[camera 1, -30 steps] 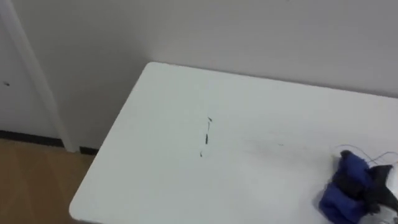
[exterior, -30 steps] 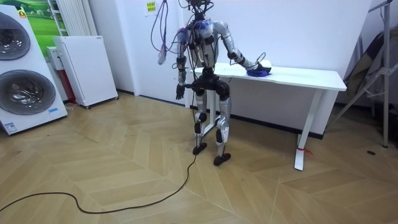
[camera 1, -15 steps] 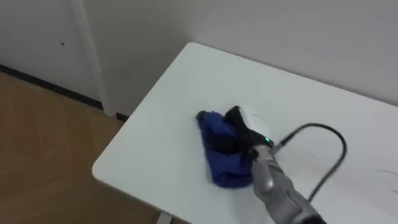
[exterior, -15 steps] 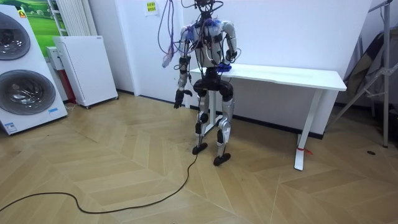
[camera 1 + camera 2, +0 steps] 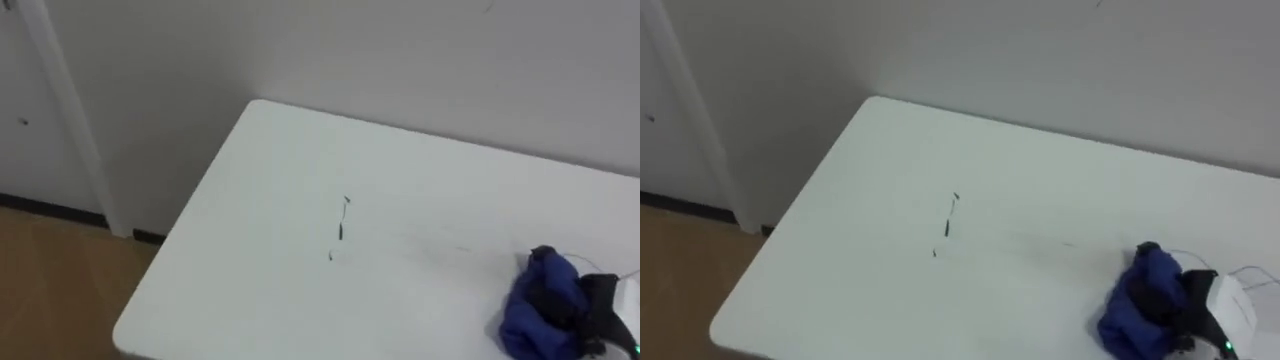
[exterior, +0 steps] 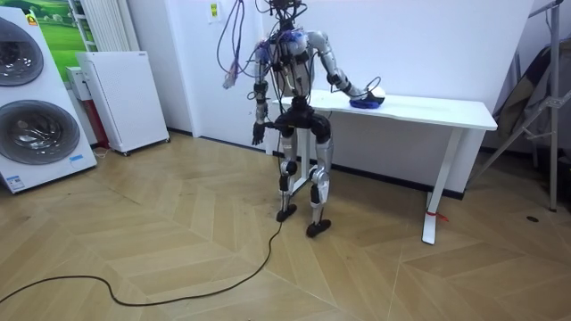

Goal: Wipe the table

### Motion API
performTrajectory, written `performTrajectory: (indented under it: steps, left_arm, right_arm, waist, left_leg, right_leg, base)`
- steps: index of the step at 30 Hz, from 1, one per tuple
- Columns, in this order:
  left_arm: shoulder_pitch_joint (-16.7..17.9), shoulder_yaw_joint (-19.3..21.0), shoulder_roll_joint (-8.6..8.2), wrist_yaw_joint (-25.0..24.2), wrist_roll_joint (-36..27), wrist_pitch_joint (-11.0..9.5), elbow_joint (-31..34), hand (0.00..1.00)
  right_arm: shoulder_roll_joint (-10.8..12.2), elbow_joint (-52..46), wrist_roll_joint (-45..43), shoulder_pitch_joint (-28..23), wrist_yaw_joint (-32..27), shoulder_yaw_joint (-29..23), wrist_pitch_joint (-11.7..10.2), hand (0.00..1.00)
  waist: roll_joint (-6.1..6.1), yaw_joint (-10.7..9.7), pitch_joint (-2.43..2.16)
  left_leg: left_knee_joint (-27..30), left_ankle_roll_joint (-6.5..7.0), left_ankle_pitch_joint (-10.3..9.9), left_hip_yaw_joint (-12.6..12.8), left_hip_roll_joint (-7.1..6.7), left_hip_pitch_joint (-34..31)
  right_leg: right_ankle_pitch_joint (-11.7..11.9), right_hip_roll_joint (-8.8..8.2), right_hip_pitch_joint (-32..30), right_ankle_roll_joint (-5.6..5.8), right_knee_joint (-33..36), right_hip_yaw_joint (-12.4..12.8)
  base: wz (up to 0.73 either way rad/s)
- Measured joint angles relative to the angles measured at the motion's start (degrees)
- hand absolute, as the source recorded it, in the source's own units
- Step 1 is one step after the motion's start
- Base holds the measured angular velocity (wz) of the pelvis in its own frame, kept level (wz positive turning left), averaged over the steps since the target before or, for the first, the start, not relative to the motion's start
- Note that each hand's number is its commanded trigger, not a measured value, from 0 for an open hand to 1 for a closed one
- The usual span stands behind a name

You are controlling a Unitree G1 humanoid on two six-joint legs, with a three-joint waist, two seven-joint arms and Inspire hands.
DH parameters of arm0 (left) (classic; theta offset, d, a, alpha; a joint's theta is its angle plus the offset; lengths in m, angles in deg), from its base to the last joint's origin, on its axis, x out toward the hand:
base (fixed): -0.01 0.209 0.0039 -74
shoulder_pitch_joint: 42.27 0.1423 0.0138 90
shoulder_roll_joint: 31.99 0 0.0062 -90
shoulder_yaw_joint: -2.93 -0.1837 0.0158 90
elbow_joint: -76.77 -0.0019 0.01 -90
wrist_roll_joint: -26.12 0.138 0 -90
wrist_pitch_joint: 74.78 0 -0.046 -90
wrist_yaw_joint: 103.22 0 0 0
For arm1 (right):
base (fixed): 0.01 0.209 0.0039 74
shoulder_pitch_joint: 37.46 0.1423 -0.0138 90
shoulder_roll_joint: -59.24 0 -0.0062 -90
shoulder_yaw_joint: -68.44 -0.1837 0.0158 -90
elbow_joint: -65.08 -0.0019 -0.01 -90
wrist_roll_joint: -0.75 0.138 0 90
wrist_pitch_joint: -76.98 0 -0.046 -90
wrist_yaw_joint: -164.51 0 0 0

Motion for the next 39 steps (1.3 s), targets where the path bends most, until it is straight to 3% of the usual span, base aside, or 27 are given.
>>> performTrajectory:
  steps: [1, 3, 4, 6, 8, 9, 10, 12, 13, 15, 17, 18, 19, 20, 21, 22, 23, 24, 25, 27, 30, 32, 34, 35, 36, 37, 39]
  left_arm:
    - [-1.9, -1.9, -0.26, 0.3, -0.2, 0.1, -1.9, 0.0]
    - [-4.5, -3.7, -0.29, 0.7, -1.3, 0.3, -5.0, 0.0]
    - [-5.9, -4.2, -0.33, 0.8, -1.5, 0.6, -6.5, 0.0]
    - [-7.9, -5.1, -0.71, 0.8, -1.5, 0.7, -7.5, 0.0]
    - [-10.0, -5.1, -0.74, 0.8, -1.5, 0.0, -7.3, 0.0]
    - [-10.7, -5.3, -0.38, 0.8, -1.7, -0.7, -6.5, 0.0]
    - [-10.1, -5.5, 0.32, 0.8, -2.1, -1.0, -5.2, 0.0]
    - [-9.1, -5.6, 1.85, 0.5, -2.8, -0.6, -4.4, 0.0]
    - [-8.7, -5.3, 3.43, 0.0, -2.9, -0.3, -4.2, 0.0]
    - [-8.7, -4.9, 5.88, -0.7, -2.6, -0.2, -4.0, 0.0]
    - [-8.7, -3.5, 7.68, -0.9, -1.7, -0.3, -3.5, 0.0]
    - [-8.7, -2.6, 8.45, -0.9, -0.6, -0.2, -3.0, 0.0]
    - [-8.5, -1.9, 8.15, -0.9, 0.5, 0.0, -3.0, 0.0]
    - [-8.5, -1.5, 7.34, -0.9, 0.9, 0.1, -3.2, 0.0]
    - [-8.4, -1.6, 6.01, -0.9, 0.8, 0.1, -3.2, 0.0]
    - [-8.5, -1.7, 4.62, -0.9, 0.6, 0.0, -3.2, 0.0]
    - [-8.5, -1.9, 4.12, -0.9, 0.5, 0.1, -3.2, 0.0]
    - [-8.5, -2.4, 3.39, -0.9, 0.5, 0.1, -3.2, 0.0]
    - [-8.9, -3.4, 2.92, -0.9, 0.2, 0.1, -3.5, 0.0]
    - [-9.9, -4.5, 1.92, -0.7, 0.1, 0.2, -4.1, 0.0]
    - [-10.2, -5.7, 0.83, 0.0, 0.1, 0.1, -5.3, 0.0]
    - [-9.3, -6.0, 0.35, 0.6, 0.1, 0.3, -6.2, 0.0]
    - [-7.3, -5.6, -0.13, 0.7, 0.0, 0.2, -5.2, 0.0]
    - [-6.9, -5.5, -0.11, 0.7, 0.0, 0.4, -4.7, 0.0]
    - [-5.2, -5.0, -0.14, 0.8, -0.8, 0.8, -3.0, 0.0]
    - [-3.0, -4.4, -0.29, 0.8, -2.1, 1.2, -1.1, 0.0]
    - [-0.8, -3.9, -0.29, 0.9, -3.3, 1.6, 0.7, 0.0]
  right_arm:
    - [1.2, -2.0, -3.4, 2.0, 0.7, 4.0, 3.4, 1.0]
    - [4.9, -4.8, -8.8, 5.5, 3.4, 11.7, 6.5, 1.0]
    - [8.2, -5.4, -11.6, 8.3, 5.4, 16.6, 7.2, 1.0]
    - [12.2, -5.4, -15.6, 12.7, 8.7, 22.3, 7.2, 1.0]
    - [15.5, -4.8, -17.4, 17.5, 11.5, 24.2, 6.5, 1.0]
    - [16.2, -2.6, -17.2, 20.4, 12.0, 24.3, 5.2, 1.0]
    - [16.1, 0.0, -16.6, 22.7, 12.0, 24.2, 4.9, 1.0]
    - [14.8, 0.8, -14.5, 23.5, 10.2, 23.8, 4.6, 1.0]
    - [14.0, 0.9, -12.8, 22.9, 8.7, 23.3, 3.2, 1.0]
    - [13.7, 1.1, -8.3, 21.5, 7.1, 21.3, 0.6, 1.0]
    - [13.6, 1.0, -6.9, 19.2, 6.3, 18.5, -2.6, 1.0]
    - [13.4, 1.1, -6.7, 17.6, 6.1, 16.6, -4.2, 1.0]
    - [12.0, 0.9, -6.6, 15.3, 5.7, 15.1, -5.3, 1.0]
    - [10.6, 0.7, -6.5, 14.2, 5.5, 14.6, -5.5, 1.0]
    - [7.8, 0.3, -6.5, 12.5, 4.9, 14.0, -5.5, 1.0]
    - [5.4, 0.0, -6.6, 11.1, 4.6, 13.6, -5.4, 1.0]
    - [4.5, -0.2, -6.6, 10.5, 4.5, 13.3, -5.3, 1.0]
    - [3.4, -1.3, -6.9, 9.6, 4.4, 13.2, -5.1, 1.0]
    - [3.7, -2.1, -7.6, 9.3, 4.4, 13.2, -4.4, 1.0]
    - [5.5, -2.8, -8.9, 9.6, 4.5, 13.7, -3.3, 1.0]
    - [8.6, -6.1, -12.3, 11.8, 7.3, 17.9, 1.1, 1.0]
    - [8.9, -6.5, -13.3, 14.8, 10.5, 21.2, 2.2, 1.0]
    - [8.9, -7.1, -13.3, 17.3, 13.5, 21.7, 1.8, 1.0]
    - [8.7, -7.6, -13.3, 17.3, 13.7, 21.4, 1.8, 1.0]
    - [8.2, -8.3, -13.3, 17.3, 14.0, 20.6, 1.0, 1.0]
    - [7.8, -7.8, -13.3, 17.0, 13.8, 19.2, -0.6, 1.0]
    - [7.0, -6.8, -12.8, 15.2, 12.0, 15.5, -3.5, 1.0]
  waist:
    - [0.44, 2.0, 0.08]
    - [0.42, 5.4, 0.22]
    - [0.38, 7.0, 0.28]
    - [0.32, 9.6, 0.6]
    - [0.01, 12.6, 1.91]
    - [-0.5, 14.7, 2.24]
    - [-0.66, 15.5, 2.24]
    - [-1.0, 15.9, 2.22]
    - [-1.35, 15.9, 2.09]
    - [-2.12, 14.6, 1.94]
    - [-2.66, 11.1, 1.72]
    - [-3.41, 8.5, 1.66]
    - [-3.1, 7.4, 1.06]
    - [-2.33, 7.2, 0.89]
    - [-2.1, 6.9, 0.55]
    - [-1.86, 5.8, 0.43]
    - [-1.83, 5.3, 0.39]
    - [-1.86, 4.5, 0.34]
    - [-1.86, 3.3, 0.37]
    - [-1.96, 2.9, 0.37]
    - [-1.95, 3.9, 0.46]
    - [-1.95, 4.9, 0.51]
    - [-1.18, 6.8, 1.15]
    - [-1.13, 6.9, 1.27]
    - [-1.14, 7.1, 1.36]
    - [-0.74, 6.9, 1.41]
    - [-0.33, 4.5, 1.32]
  left_leg:
    - [0.6, -0.21, -0.3, 0.1, 0.4, -0.3]
    - [1.6, -0.69, -0.9, 0.0, 1.13, -0.5]
    - [2.9, -1.11, -1.9, 0.0, 1.57, -1.1]
    - [5.0, -1.48, -2.9, 0.1, 2.44, -2.8]
    - [6.9, -1.52, -3.2, -0.4, 3.37, -5.2]
    - [7.8, -2.3, -3.2, -0.2, 3.9, -7.1]
    - [8.6, -3.61, -3.1, 0.7, 5.6, -9.1]
    - [8.3, -6.21, -2.0, 1.7, 8.62, -10.6]
    - [8.1, -7.63, -1.5, 1.3, 10.4, -11.5]
    - [7.7, -10.07, -1.1, -1.0, 12.44, -12.3]
    - [7.7, -13.14, -0.5, -2.6, 15.34, -13.0]
    - [7.4, -15.47, 0.2, -2.5, 16.71, -12.9]
    - [5.9, -16.64, 1.1, -1.8, 19.15, -11.7]
    - [4.7, -16.17, 1.6, -1.3, 20.63, -10.7]
    - [1.8, -14.11, 2.9, 0.5, 21.85, -9.0]
    - [-0.9, -13.27, 4.4, 1.3, 22.47, -7.8]
    - [-1.9, -13.08, 5.4, 2.2, 22.84, -7.1]
    - [-3.9, -12.77, 7.5, 4.5, 23.59, -6.0]
    - [-4.3, -12.76, 9.7, 6.6, 24.06, -6.1]
    - [-4.0, -12.62, 12.2, 9.7, 24.8, -6.0]
    - [-0.6, -12.66, 12.3, 12.6, 24.35, -6.5]
    - [0.9, -12.55, 10.1, 12.3, 21.27, -6.7]
    - [1.0, -10.8, 3.3, 11.6, 14.03, -7.0]
    - [0.9, -10.41, 2.4, 11.3, 12.24, -7.5]
    - [0.7, -8.96, 1.6, 10.0, 9.03, -7.8]
    - [-0.4, -7.62, 1.8, 9.4, 7.42, -7.2]
    - [-2.3, -6.96, 2.8, 9.2, 6.81, -7.0]
  right_leg:
    - [-0.5, 0.04, -2.2, -0.13, 2.6, -0.2]
    - [-1.9, -0.29, -6.2, -1.09, 7.9, -1.3]
    - [-2.4, -0.53, -7.9, -1.85, 10.0, -3.4]
    - [-3.1, -1.15, -10.1, -2.56, 13.2, -4.4]
    - [-3.9, -2.53, -14.3, -1.97, 18.9, -3.6]
    - [-5.1, -5.72, -16.3, -1.53, 22.1, -3.3]
    - [-5.8, -9.02, -16.5, -1.24, 22.2, -3.1]
    - [-5.3, -11.85, -16.4, -0.67, 18.5, -0.7]
    - [-3.7, -12.57, -16.1, -0.21, 14.1, 0.3]
    - [-0.1, -12.22, -14.1, 0.01, 5.6, 0.5]
    - [3.5, -10.65, -12.4, -0.36, 1.5, 0.0]
    - [5.5, -9.49, -12.5, 2.74, 2.1, -0.6]
    - [2.6, -7.64, -11.9, 6.35, 3.8, -0.5]
    - [1.8, -6.56, -12.0, 5.25, 4.7, -0.7]
    - [-0.5, -5.76, -13.1, 3.57, 6.9, -0.7]
    - [-2.0, -4.98, -14.0, 2.26, 8.6, -0.8]
    - [-2.7, -4.61, -14.5, 1.53, 9.3, -0.8]
    - [-3.8, -3.5, -15.3, -0.26, 10.2, -0.4]
    - [-4.4, -2.19, -15.7, -2.06, 10.3, -0.1]
    - [-5.1, -0.17, -15.9, -3.7, 10.3, 1.1]
    - [-5.6, 3.38, -16.9, -6.28, 10.1, 4.9]
    - [-5.3, 4.76, -17.4, -7.98, 9.6, 8.0]
    - [-4.8, 4.94, -18.1, -9.2, 9.5, 10.0]
    - [-4.8, 5.0, -18.6, -9.27, 9.4, 10.0]
    - [-5.0, 5.06, -19.7, -10.26, 9.4, 10.1]
    - [-4.9, 5.4, -19.6, -11.61, 8.6, 10.2]
    - [-4.7, 5.36, -18.7, -12.23, 6.6, 8.9]
  base:
    - [-1.16]
    - [-1.26]
    - [-1.0]
    - [-0.27]
    - [0.32]
    - [0.89]
    - [1.03]
    - [1.02]
    - [0.78]
    - [0.81]
    - [1.02]
    - [0.7]
    - [0.46]
    - [-0.04]
    - [-0.16]
    - [-0.17]
    - [-0.11]
    - [-0.07]
    - [-0.04]
    - [-0.04]
    - [-0.25]
    - [-0.47]
    - [-0.5]
    - [-0.22]
    - [-0.1]
    - [-0.04]
    - [0.41]
